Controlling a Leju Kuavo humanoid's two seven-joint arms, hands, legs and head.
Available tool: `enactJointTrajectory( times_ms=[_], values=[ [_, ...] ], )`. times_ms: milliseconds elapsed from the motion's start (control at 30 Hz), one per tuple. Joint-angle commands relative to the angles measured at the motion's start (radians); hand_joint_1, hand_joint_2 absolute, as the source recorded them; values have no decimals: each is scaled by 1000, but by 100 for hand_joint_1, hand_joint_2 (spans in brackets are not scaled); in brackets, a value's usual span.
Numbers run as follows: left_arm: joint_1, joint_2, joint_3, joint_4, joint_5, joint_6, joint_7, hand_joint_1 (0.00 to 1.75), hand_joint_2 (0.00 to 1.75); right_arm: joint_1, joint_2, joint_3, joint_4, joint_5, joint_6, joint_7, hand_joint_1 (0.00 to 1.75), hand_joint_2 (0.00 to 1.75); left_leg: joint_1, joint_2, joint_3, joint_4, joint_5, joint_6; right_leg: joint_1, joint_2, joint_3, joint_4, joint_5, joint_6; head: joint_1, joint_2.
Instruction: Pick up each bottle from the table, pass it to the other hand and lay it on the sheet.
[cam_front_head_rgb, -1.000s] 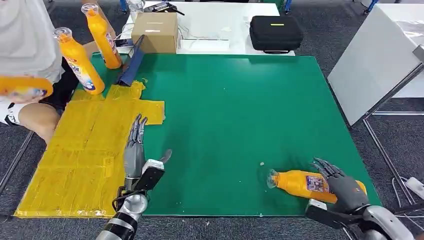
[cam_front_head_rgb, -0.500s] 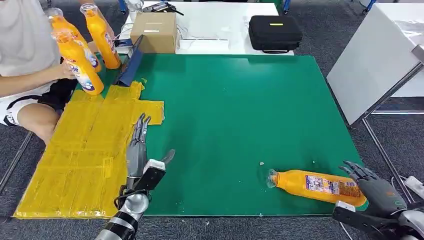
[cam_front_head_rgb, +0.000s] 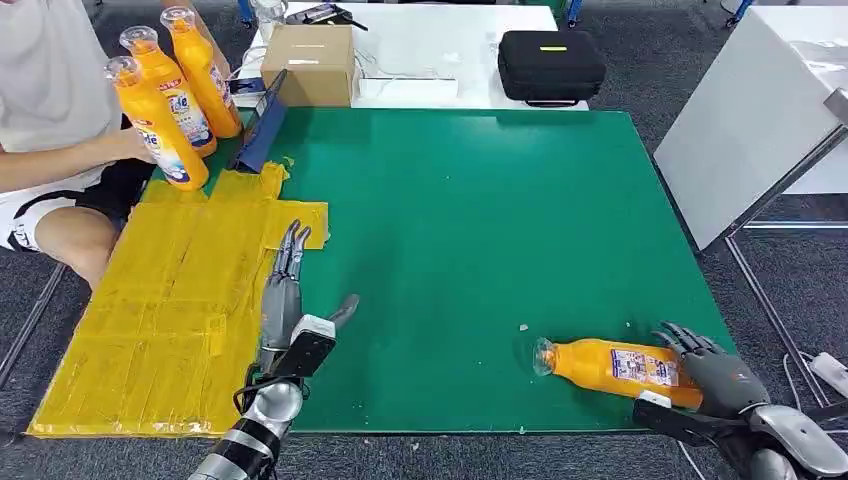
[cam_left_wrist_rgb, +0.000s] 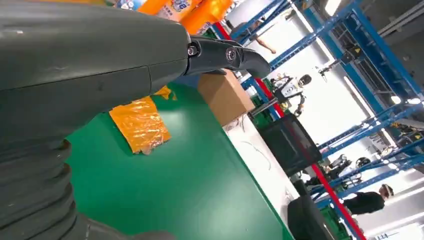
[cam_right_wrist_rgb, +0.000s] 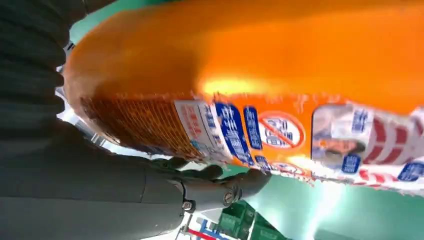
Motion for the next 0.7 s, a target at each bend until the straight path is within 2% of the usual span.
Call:
enactJointTrajectory(
  times_ms=[33, 233, 267, 300, 333, 367, 400, 433, 533, 700],
  values=[
    [-35, 22, -29, 37, 4, -4, 3, 0, 175, -44, 51, 63, 92, 1, -1, -1, 0, 175, 2, 0, 4, 0, -2, -3, 2, 2, 4, -2, 0, -2, 0, 0],
    [-38, 20, -39, 42, 12, -6, 3, 0, 175, -83, 76, 122, 158, 13, 9, -4, 0, 175, 4, 0, 7, 0, -4, -5, 3, 4, 8, -3, -1, -4, 0, 0],
    [-37, 20, -42, 43, 14, -4, 3, 0, 175, -88, 81, 129, 177, 25, -12, 2, 5, 175, 3, 1, 6, 0, -3, -4, 3, 3, 6, -3, -1, -3, 0, 0],
    [-36, 21, -45, 43, 17, -2, 3, 0, 175, -94, 90, 131, 193, 24, -22, 2, 21, 175, 3, 1, 5, 0, -2, -3, 2, 2, 5, -2, 0, -3, 0, 0],
    [-35, 21, -44, 42, 20, -3, 3, 0, 175, -94, 94, 134, 196, 25, -24, 2, 47, 175, 3, 1, 5, 0, -2, -3, 3, 2, 5, -3, 0, -3, 0, 0],
    [-35, 22, -43, 41, 22, -3, 3, 0, 175, -96, 97, 139, 202, 26, -25, 1, 98, 175, 4, 1, 8, 0, -3, -5, 3, 3, 9, -3, -1, -4, 0, 0],
    [-35, 23, -43, 41, 24, -5, 3, 0, 175, -96, 97, 142, 204, 26, -25, 0, 133, 175, 3, 1, 7, 0, -2, -3, 3, 2, 7, -3, 0, -3, 0, 0],
    [-35, 23, -43, 41, 26, -6, 3, 0, 175, -94, 95, 145, 202, 27, -29, -2, 127, 175, 3, 1, 6, 0, -1, -3, 3, 2, 5, -3, 0, -3, 0, 0],
    [-34, 23, -43, 38, 30, -8, 3, 0, 175, -93, 98, 144, 193, 24, -44, -3, 148, 175, 4, 1, 9, 0, -3, -5, 3, 2, 9, -3, -2, -4, 0, 0],
    [-26, 24, -45, 22, 31, -26, 3, 0, 175, -104, 118, 144, 183, 26, -63, -6, 162, 175, 3, 2, 8, 0, -3, -4, 3, 3, 8, -2, -1, -4, 0, 0]
  ],
)
